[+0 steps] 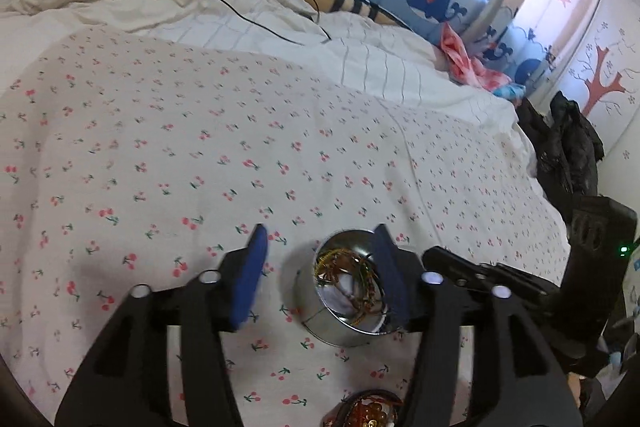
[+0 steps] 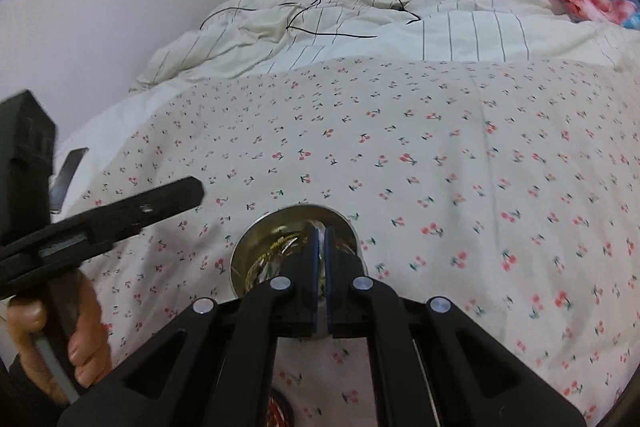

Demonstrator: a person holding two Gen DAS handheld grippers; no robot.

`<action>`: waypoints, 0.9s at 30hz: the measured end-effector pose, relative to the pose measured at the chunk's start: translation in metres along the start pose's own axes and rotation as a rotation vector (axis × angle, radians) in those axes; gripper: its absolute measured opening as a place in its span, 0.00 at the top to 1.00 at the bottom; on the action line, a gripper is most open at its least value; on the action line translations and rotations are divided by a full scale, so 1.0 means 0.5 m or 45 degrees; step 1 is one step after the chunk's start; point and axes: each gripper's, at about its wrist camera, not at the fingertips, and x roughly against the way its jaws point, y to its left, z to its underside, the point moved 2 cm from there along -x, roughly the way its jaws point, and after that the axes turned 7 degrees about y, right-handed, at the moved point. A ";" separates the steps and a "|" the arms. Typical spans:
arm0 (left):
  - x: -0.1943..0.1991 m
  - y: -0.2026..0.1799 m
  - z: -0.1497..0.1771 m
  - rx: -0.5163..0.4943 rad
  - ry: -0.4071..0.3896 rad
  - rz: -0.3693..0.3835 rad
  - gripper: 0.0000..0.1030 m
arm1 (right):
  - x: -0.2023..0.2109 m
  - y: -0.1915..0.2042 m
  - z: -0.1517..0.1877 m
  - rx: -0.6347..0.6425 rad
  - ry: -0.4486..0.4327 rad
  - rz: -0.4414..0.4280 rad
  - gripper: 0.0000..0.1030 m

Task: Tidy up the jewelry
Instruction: 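Carry both bracelets over the tin and open both tools to drop them, then grasp the black leather bracelet with the left tool and lift it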

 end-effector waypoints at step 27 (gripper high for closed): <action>-0.008 -0.011 0.164 -0.135 0.322 -0.072 0.28 | 0.048 -0.048 0.227 -0.060 0.263 -0.059 0.97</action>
